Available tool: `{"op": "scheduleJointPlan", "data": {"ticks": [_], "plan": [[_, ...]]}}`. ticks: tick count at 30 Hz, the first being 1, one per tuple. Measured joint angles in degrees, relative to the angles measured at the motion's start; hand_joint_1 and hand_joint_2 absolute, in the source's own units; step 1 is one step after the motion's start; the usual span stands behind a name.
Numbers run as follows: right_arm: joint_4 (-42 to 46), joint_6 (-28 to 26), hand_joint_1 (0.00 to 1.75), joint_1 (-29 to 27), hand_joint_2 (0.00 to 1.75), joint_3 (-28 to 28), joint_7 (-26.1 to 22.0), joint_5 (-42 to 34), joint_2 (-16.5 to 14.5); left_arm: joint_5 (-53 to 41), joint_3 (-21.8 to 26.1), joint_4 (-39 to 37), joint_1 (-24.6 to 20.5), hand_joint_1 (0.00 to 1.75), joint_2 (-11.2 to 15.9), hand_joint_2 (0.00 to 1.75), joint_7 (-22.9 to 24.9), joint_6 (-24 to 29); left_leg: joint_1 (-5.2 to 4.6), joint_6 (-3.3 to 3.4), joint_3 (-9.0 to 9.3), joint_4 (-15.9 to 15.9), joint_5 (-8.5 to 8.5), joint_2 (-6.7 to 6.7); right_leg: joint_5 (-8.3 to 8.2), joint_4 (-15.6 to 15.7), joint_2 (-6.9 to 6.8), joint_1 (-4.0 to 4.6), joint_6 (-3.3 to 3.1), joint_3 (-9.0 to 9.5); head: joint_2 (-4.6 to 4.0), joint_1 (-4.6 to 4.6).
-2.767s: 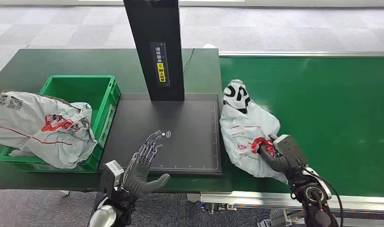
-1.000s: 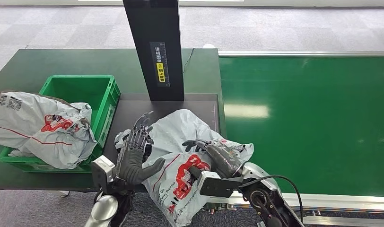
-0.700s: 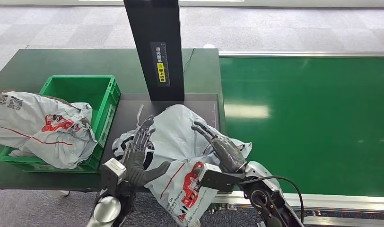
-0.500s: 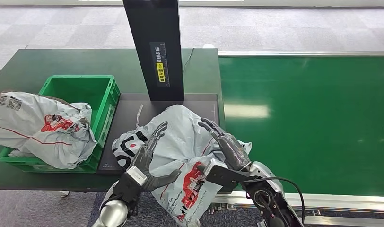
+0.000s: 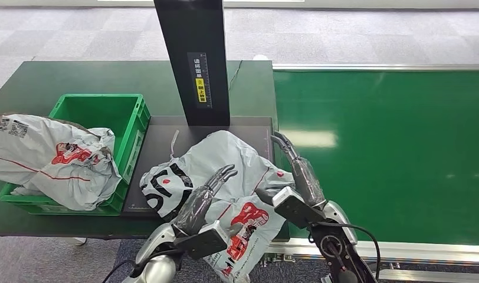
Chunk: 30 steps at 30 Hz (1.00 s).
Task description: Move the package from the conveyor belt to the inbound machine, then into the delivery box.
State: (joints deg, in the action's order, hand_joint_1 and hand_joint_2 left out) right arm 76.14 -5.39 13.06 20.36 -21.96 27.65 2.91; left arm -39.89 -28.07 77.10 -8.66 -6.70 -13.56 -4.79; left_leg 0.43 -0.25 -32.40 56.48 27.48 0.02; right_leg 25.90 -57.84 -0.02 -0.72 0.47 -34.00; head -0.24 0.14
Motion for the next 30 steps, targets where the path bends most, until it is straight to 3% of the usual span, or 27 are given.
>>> {"op": "scheduleJointPlan", "data": {"ticks": [5, 10, 11, 14, 15, 22, 30], "plan": [[1.6, -1.01, 0.0, -1.72, 1.75, -2.42, -1.04, -2.81, -1.02, -6.91, -1.72, -6.39, -1.87, 0.0, -0.2, 1.75, 7.87, -0.72, 0.01, 0.0, 0.0, 0.0, 0.0, 0.01, 0.0, 0.0, 0.01, 0.01, 0.0, -0.03, 0.0, -0.01], [1.86, -1.36, 0.0, -2.88, 1.75, -3.6, -1.19, -3.1, -1.68, -10.05, -2.47, -12.65, -4.15, 0.03, -0.54, 1.75, 10.01, -1.35, 0.01, 0.0, 0.0, 0.0, 0.0, 0.01, 0.0, 0.0, 0.01, 0.01, 0.0, 0.0, 0.0, -0.01], [1.92, -1.36, 0.0, -3.01, 1.75, -3.78, -1.19, -3.1, -1.77, -10.19, -2.53, -13.53, -4.49, 0.22, -0.66, 1.75, 10.03, -1.53, 0.01, 0.0, 0.01, 0.0, 0.0, 0.01, 0.0, 0.0, 0.0, 0.01, 0.0, 0.01, 0.0, -0.01], [2.11, -1.2, 0.0, -3.13, 1.75, -4.22, -1.19, -3.18, -1.96, -10.3, -2.62, -15.59, -5.45, 1.44, -1.03, 1.75, 9.99, -2.65, 0.01, 0.0, 0.04, 0.0, 0.0, 0.0, 0.0, 0.0, -0.01, 0.01, 0.0, 0.07, 0.0, 0.0], [2.12, -1.03, 0.0, -3.13, 1.75, -4.34, -1.19, -3.25, -1.97, -10.3, -2.65, -16.13, -5.79, 1.68, -1.14, 1.75, 9.93, -3.07, 0.01, 0.0, 0.05, 0.0, 0.0, -0.01, 0.0, 0.0, -0.02, 0.0, 0.0, 0.1, 0.0, 0.0], [2.13, -0.37, 0.0, -3.36, 1.75, -4.98, -1.19, -3.91, -1.97, -10.15, -2.73, -18.08, -7.31, 1.75, -1.61, 1.75, 8.48, -2.43, 0.0, 0.0, 0.19, 0.0, 0.0, -0.03, 0.0, 0.0, -0.06, -0.01, 0.0, 0.27, 0.0, 0.0], [3.57, -0.36, 0.0, -5.29, 1.75, -6.24, -1.34, -4.13, -1.93, -7.62, -2.03, -16.88, -6.14, 1.75, -1.64, 1.75, 2.61, 7.35, 0.0, 0.0, 0.18, 0.0, 0.0, -0.02, 0.0, 0.0, -0.04, 0.0, 0.0, 0.21, 0.0, -0.01]]}}
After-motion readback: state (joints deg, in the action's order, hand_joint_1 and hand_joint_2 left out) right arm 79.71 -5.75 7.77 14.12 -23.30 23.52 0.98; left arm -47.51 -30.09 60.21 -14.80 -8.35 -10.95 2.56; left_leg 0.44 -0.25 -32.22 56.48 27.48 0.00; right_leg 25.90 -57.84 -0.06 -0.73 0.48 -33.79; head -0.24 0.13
